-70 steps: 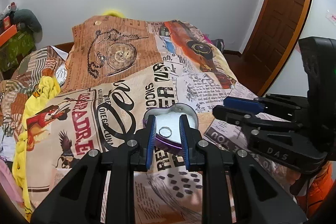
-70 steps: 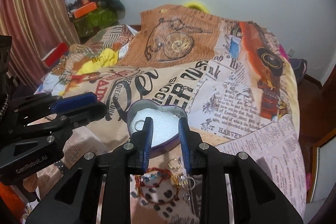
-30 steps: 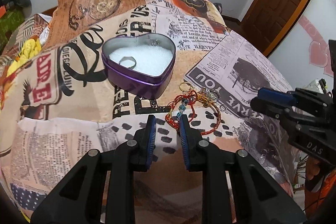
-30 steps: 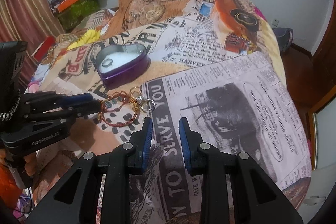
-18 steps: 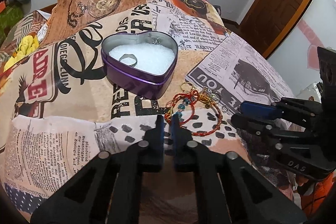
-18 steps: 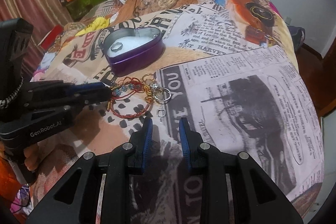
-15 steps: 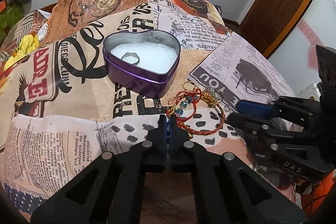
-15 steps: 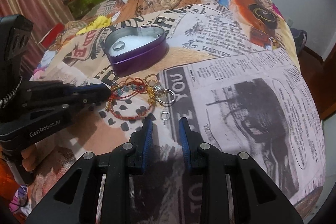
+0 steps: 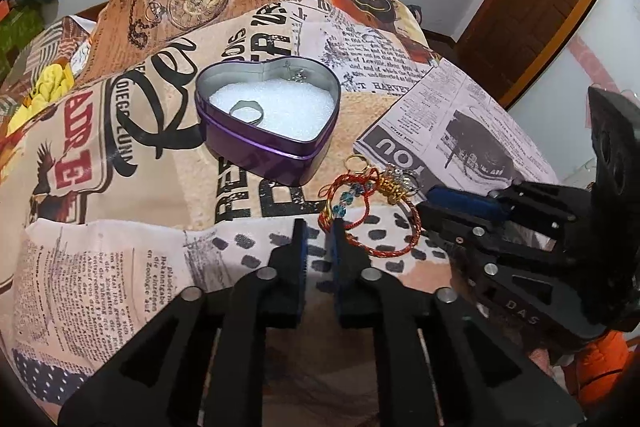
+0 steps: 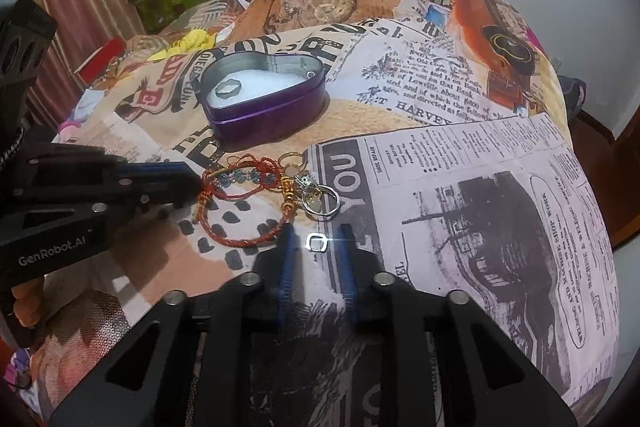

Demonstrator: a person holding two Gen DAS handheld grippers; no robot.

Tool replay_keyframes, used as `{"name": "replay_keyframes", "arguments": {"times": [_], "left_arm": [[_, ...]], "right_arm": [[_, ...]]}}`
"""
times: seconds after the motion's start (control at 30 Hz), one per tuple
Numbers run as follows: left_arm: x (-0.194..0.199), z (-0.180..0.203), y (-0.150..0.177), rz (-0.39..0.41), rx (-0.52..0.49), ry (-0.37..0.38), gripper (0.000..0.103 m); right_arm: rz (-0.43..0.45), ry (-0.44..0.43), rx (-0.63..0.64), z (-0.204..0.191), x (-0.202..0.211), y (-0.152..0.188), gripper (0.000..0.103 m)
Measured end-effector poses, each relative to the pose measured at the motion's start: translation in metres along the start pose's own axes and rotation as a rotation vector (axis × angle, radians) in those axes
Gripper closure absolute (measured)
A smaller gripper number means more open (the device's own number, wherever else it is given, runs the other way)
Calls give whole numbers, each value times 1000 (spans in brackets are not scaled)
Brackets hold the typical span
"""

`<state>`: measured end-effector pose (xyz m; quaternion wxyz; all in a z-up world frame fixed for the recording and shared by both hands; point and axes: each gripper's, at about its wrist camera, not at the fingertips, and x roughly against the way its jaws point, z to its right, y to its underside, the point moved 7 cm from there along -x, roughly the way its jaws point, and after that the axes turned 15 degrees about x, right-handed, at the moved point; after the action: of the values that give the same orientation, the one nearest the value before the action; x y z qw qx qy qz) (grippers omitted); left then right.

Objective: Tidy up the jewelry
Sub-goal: 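Grasp the red-and-gold bracelet with the left tool while the right tool holds its ring, then carry the bracelet and ring over the heart tin with both tools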

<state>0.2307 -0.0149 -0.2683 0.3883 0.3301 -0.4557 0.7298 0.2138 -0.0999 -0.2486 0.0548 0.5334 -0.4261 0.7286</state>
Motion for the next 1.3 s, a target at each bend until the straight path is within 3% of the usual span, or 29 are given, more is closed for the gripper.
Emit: {"name": "replay_keyframes", "arguments": {"times": [0.1, 0.27, 0.5, 0.63, 0.7, 0.73, 0.9, 1.3], "left_arm": [[0, 4, 0, -13, 19, 41, 71], [-1, 14, 5, -21, 7, 50, 71], [-11, 15, 8, -3, 5, -5, 71], [-13, 15, 9, 21, -33, -69, 82], [-12, 14, 9, 36, -61, -107, 95], [-12, 13, 9, 39, -69, -116, 96], [-4, 10, 4, 78, -78, -151, 97], [59, 27, -17, 219, -83, -92, 97]], "right_arm": [[6, -1, 5, 0, 1, 0, 92], [13, -2, 5, 0, 2, 0, 94], [21, 12, -19, 6, 8, 3, 94], [30, 19, -39, 9, 13, 4, 94], [37, 22, -45, 10, 18, 4, 94], [41, 24, -46, 10, 20, 4, 94], [64, 38, -48, 12, 33, 1, 94], [120, 70, -57, 12, 62, -9, 94]]}}
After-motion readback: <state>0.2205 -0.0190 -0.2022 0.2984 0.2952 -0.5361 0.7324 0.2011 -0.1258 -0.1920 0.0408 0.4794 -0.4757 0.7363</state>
